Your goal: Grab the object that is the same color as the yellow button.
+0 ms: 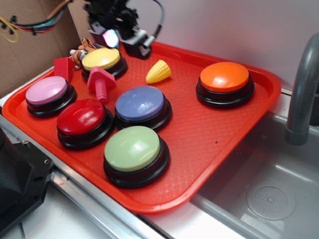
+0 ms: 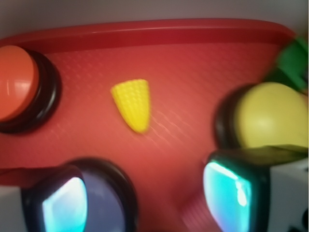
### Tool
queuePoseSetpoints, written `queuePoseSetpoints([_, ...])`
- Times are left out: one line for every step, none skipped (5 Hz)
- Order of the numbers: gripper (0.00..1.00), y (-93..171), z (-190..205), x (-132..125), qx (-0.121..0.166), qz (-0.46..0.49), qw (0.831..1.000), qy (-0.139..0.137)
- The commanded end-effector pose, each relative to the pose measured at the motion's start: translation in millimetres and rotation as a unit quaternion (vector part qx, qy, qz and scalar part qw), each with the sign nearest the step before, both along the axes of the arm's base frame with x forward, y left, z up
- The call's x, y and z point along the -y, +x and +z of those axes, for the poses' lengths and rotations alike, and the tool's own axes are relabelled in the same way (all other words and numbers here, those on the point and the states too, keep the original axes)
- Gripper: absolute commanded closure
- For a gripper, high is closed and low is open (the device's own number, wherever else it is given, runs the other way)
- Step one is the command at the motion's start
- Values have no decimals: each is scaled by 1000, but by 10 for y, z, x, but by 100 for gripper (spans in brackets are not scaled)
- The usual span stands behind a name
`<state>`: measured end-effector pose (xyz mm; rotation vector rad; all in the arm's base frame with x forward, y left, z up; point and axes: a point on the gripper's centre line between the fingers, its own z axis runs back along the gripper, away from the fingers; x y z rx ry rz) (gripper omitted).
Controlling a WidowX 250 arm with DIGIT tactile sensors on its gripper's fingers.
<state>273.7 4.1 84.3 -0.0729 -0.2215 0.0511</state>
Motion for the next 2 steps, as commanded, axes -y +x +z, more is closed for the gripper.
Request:
queuePoseSetpoints([0, 412, -199, 0, 19, -27, 999, 27])
queuePoseSetpoints([0, 474, -344, 3, 10, -34, 999, 33])
